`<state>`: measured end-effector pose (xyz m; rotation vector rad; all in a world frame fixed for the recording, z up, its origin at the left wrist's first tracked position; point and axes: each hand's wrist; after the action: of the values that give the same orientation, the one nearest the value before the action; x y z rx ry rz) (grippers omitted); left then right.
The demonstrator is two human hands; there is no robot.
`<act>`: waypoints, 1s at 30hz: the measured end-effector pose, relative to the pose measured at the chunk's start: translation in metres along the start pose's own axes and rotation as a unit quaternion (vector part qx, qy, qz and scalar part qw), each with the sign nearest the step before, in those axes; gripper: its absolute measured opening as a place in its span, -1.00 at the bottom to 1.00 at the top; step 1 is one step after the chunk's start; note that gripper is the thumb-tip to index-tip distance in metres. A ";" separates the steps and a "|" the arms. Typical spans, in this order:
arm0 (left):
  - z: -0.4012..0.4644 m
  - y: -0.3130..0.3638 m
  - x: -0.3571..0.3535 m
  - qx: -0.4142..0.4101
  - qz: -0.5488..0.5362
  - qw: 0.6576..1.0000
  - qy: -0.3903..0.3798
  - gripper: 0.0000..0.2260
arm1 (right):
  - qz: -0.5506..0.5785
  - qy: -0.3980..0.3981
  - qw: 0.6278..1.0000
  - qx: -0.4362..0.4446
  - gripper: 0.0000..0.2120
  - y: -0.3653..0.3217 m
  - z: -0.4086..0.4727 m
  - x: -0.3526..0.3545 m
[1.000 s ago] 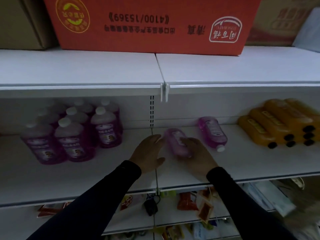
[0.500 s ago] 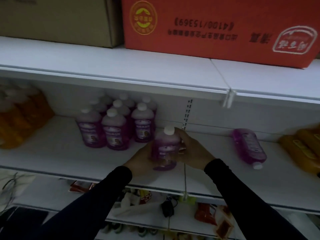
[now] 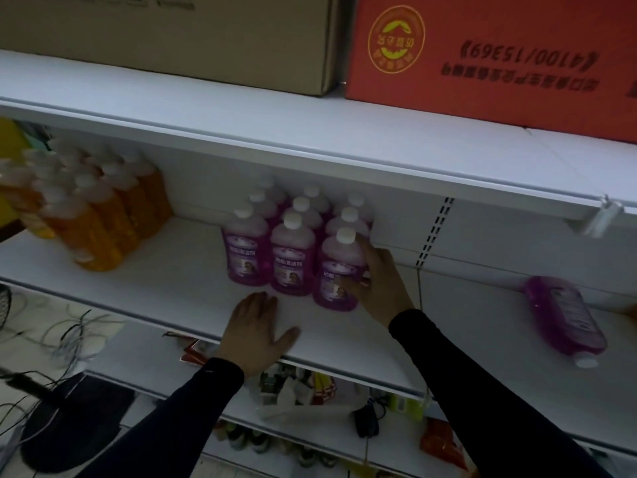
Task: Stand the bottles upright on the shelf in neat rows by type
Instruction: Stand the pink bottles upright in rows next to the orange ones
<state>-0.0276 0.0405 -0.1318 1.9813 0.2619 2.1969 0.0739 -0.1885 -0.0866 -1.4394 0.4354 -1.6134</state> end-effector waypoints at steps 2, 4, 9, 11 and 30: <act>0.000 -0.001 -0.004 0.003 0.004 1.000 0.006 -0.19 | -0.032 0.011 0.999 0.007 -0.19 -0.001 0.007 -0.002; 0.001 -0.003 -0.006 0.000 -0.004 1.000 0.005 -0.24 | -0.048 0.012 0.999 0.010 -0.17 -0.001 0.010 -0.002; 0.001 -0.005 -0.009 -0.009 -0.008 1.000 0.002 -0.26 | -0.024 0.023 0.999 0.009 -0.17 -0.001 0.006 -0.005; 0.001 -0.005 -0.009 -0.006 -0.011 1.000 0.000 -0.24 | -0.025 0.024 0.999 0.006 -0.17 0.000 0.007 -0.003; 0.002 -0.007 -0.012 -0.010 -0.001 1.000 -0.009 -0.23 | -0.083 0.007 0.996 -0.017 -0.01 -0.006 0.023 0.006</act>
<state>-0.0238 0.0439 -0.1450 1.9882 0.2389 2.1722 0.0933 -0.1832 -0.0730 -1.5245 0.3606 -1.7571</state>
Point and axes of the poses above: each hand's wrist, its own z-axis towards the middle knuckle, its own x-axis out of the back of the hand, y = z × x
